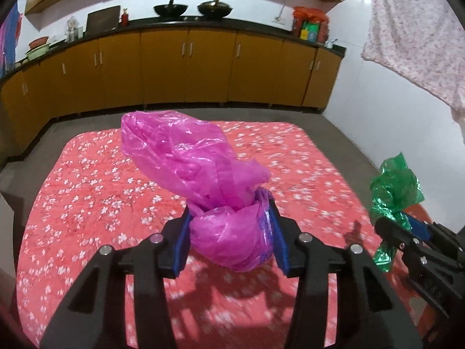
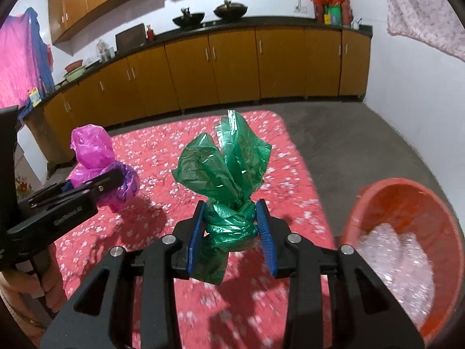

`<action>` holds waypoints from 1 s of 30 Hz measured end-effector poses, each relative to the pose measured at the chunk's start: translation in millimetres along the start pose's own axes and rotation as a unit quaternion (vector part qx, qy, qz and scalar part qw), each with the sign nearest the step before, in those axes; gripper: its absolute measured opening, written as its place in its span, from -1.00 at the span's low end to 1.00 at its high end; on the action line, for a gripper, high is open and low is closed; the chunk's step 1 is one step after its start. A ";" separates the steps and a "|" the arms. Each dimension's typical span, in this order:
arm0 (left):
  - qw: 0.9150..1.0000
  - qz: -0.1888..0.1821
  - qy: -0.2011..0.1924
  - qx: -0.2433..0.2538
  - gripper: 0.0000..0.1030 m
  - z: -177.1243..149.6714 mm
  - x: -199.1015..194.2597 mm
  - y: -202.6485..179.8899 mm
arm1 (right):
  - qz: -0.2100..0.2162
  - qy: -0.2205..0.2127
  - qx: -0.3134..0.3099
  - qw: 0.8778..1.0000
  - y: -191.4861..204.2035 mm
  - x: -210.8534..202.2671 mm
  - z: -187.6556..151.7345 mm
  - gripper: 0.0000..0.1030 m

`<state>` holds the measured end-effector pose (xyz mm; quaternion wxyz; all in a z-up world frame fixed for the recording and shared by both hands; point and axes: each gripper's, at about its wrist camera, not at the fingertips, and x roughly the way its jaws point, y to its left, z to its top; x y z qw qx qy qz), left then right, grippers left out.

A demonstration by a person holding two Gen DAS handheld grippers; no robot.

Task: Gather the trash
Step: 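Carry the magenta and green bags over the basket and open both tools to drop them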

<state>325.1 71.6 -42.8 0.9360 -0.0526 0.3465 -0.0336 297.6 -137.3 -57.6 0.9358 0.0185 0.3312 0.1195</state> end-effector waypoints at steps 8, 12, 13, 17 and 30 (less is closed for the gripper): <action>0.997 -0.052 -0.028 0.046 -0.09 -9.9 -61.1 -52.3 | -0.052 -0.054 0.003 0.997 -24.8 -75.6 -17.3 -0.30; 0.994 -0.082 -0.033 0.065 -0.08 -16.6 -82.4 -81.1 | -0.087 -0.074 0.007 0.993 -40.4 -106.3 -26.9 -0.30; 0.993 -0.087 -0.034 0.069 -0.08 -17.8 -84.8 -87.6 | -0.095 -0.078 0.008 0.992 -43.3 -113.2 -28.8 -0.30; 0.989 -0.112 -0.040 0.092 -0.08 -25.8 -101.8 -118.6 | -0.126 -0.093 0.010 0.988 -54.2 -134.3 -36.8 -0.30; 0.973 -0.164 -0.033 0.156 -0.08 -49.1 -113.5 -198.7 | -0.183 -0.110 0.052 0.976 -92.8 -158.6 -51.6 -0.30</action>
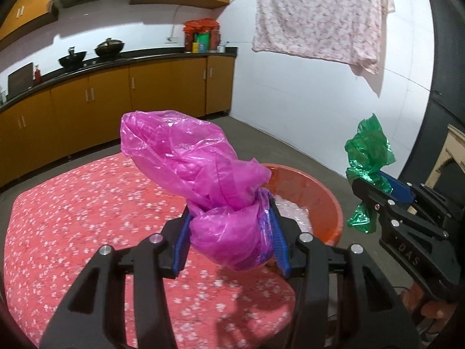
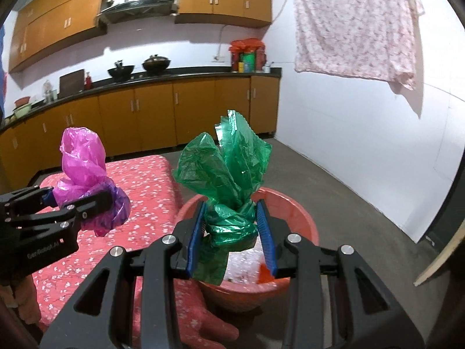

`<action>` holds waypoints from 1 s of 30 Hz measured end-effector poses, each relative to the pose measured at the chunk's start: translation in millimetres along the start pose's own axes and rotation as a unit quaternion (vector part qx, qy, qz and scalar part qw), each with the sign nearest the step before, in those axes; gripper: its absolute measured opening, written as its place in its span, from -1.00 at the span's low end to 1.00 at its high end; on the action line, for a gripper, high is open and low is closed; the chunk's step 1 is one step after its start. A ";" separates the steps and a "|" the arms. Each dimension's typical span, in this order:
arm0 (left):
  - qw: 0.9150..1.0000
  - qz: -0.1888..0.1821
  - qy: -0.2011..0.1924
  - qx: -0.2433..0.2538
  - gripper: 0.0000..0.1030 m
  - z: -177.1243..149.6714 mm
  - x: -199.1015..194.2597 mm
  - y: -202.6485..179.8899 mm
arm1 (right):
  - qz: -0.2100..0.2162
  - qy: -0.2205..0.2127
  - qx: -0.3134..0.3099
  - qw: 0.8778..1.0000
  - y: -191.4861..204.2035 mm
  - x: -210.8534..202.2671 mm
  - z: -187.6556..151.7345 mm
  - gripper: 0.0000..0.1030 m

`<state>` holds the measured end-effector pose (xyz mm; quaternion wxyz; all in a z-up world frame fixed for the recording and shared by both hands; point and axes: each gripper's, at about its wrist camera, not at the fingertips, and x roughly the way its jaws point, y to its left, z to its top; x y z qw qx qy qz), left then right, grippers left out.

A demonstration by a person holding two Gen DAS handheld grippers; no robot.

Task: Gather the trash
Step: 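Carry the magenta and green bags over the basket and open both tools to drop them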

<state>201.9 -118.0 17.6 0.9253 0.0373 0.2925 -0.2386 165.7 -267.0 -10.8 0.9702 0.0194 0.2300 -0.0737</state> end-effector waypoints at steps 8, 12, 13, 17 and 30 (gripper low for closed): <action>0.999 -0.029 0.015 0.016 -0.08 0.9 21.1 -26.0 | -0.009 0.009 0.033 0.999 -23.6 1.8 -9.7 -0.30; 0.999 -0.042 0.020 0.019 -0.08 2.6 34.1 -32.7 | -0.012 0.013 0.044 0.999 -32.0 6.4 -11.9 -0.30; 0.999 -0.044 0.021 0.020 -0.08 2.0 35.7 -31.9 | -0.013 0.014 0.046 0.999 -33.0 6.8 -13.0 -0.30; 0.998 -0.052 0.025 0.027 -0.08 3.7 49.8 -38.3 | -0.015 0.017 0.052 0.998 -37.7 11.1 -14.3 -0.30; 0.997 -0.060 0.039 0.042 -0.08 5.3 87.4 -42.6 | -0.018 0.024 0.068 0.997 -39.8 25.1 -18.9 -0.30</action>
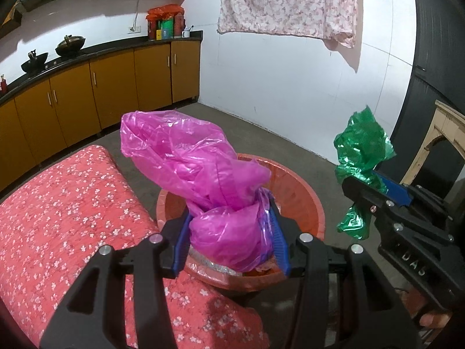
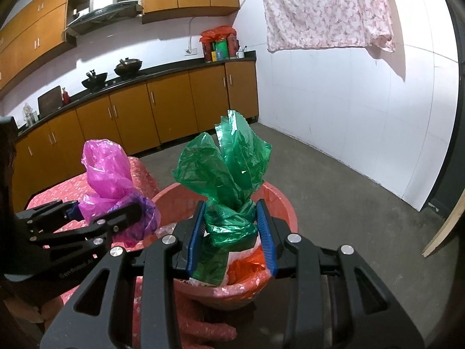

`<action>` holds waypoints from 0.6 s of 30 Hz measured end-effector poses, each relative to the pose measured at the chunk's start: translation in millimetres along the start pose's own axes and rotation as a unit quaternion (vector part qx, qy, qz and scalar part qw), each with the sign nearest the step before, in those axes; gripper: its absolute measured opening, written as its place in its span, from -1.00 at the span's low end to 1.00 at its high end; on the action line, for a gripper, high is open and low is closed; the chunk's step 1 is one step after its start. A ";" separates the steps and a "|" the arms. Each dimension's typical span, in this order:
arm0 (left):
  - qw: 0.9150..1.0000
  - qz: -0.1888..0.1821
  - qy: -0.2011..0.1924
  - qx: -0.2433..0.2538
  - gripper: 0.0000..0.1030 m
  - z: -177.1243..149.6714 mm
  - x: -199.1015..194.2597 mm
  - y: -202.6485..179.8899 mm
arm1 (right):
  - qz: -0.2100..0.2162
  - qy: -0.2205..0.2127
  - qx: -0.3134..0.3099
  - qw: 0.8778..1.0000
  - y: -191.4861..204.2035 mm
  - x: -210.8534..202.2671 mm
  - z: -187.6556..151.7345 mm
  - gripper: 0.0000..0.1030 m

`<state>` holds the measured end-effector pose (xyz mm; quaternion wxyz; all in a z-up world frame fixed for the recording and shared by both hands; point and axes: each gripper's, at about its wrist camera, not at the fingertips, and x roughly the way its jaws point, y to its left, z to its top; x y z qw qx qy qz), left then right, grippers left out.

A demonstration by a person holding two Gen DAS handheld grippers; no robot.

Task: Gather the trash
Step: 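Carry the magenta and green bags over the basket and open both tools to drop them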

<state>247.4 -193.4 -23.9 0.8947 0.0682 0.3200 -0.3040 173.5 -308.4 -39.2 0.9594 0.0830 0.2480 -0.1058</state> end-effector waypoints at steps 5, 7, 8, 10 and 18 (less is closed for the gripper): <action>1.000 0.000 0.008 0.000 -0.07 0.6 14.0 2.3 | 0.000 0.003 0.008 1.000 -2.3 7.2 0.6 -0.30; 1.000 -0.002 0.011 -0.001 -0.07 0.3 18.6 3.8 | 0.000 0.005 0.011 1.000 -3.0 10.5 0.2 -0.30; 1.000 -0.003 0.011 -0.001 -0.07 0.2 19.9 5.6 | 0.001 0.006 0.013 1.000 -3.8 12.6 0.0 -0.30; 1.000 -0.004 0.013 -0.002 -0.07 0.9 25.2 4.9 | 0.003 0.008 0.016 1.000 -5.3 16.6 1.3 -0.30; 1.000 -0.006 0.025 -0.005 -0.05 4.3 48.3 11.4 | 0.013 0.014 0.027 0.999 -9.5 33.6 7.6 -0.30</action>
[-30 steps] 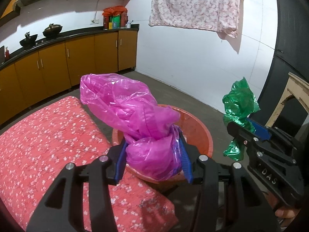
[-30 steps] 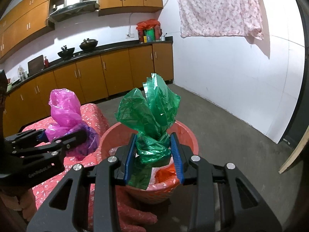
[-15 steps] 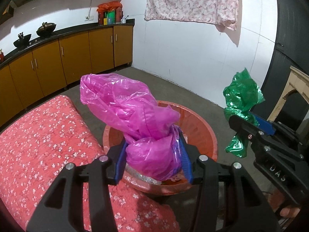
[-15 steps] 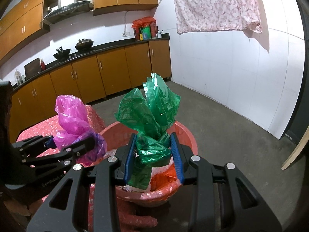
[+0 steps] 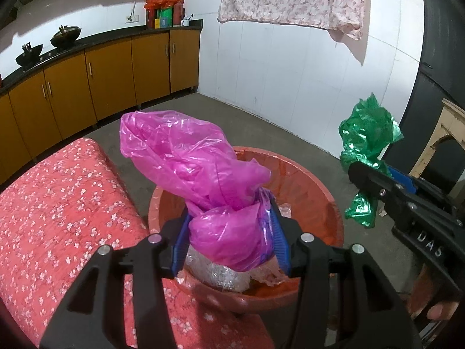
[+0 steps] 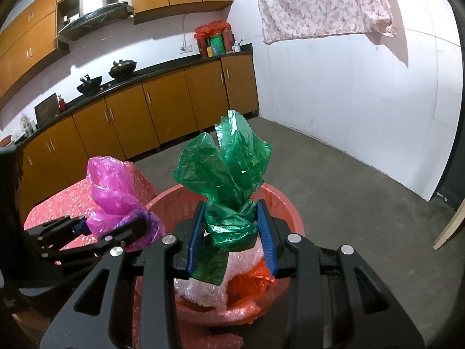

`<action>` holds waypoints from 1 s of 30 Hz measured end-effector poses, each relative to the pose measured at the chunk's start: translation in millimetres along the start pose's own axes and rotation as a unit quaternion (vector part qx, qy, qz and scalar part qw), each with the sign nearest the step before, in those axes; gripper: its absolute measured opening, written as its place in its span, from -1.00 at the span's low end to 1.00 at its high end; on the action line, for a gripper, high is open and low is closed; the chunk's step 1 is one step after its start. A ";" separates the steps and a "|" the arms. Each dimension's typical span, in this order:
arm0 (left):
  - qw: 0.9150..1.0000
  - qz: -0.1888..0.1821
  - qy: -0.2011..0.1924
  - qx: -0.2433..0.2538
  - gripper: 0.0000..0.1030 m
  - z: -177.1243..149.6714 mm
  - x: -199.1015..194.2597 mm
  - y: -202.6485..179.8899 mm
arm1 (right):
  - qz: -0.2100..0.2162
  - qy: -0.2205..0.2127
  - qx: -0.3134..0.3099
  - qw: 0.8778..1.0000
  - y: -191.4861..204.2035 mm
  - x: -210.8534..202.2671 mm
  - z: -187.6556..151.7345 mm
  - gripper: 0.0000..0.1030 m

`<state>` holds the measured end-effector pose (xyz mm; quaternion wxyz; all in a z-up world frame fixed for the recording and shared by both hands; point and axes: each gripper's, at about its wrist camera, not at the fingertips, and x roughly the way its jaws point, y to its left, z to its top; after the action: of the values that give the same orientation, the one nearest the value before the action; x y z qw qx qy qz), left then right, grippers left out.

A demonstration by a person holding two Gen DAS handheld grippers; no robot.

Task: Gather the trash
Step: 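Carry the magenta and green bags over the basket and open both tools to drop them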

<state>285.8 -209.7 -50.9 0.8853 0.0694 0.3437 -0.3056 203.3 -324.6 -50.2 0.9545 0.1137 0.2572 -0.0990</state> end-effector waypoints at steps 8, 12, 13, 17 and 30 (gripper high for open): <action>1.000 -0.008 0.018 -0.016 0.06 -0.1 18.4 8.4 | 0.016 0.007 0.018 1.000 -5.1 15.2 3.8 -0.17; 0.999 -0.011 0.027 -0.028 0.22 -2.4 22.6 15.3 | 0.030 0.009 0.039 0.999 -13.5 16.7 5.0 0.12; 0.999 -0.013 0.030 -0.030 0.24 -3.5 23.3 17.4 | 0.031 0.009 0.046 0.998 -15.7 15.8 4.5 0.16; 0.998 -0.021 0.033 -0.042 0.39 -6.0 21.8 23.1 | 0.030 0.011 0.057 0.998 -19.4 11.7 3.0 0.27; 0.996 0.069 -0.051 -0.035 0.89 -26.1 -79.1 34.3 | -0.026 -0.056 0.039 0.997 -7.2 -64.0 -5.8 0.96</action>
<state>245.5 -134.5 -22.1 0.9225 0.0459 0.3030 -0.2348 144.6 -321.5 -23.5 0.9593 0.1387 0.2023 -0.1399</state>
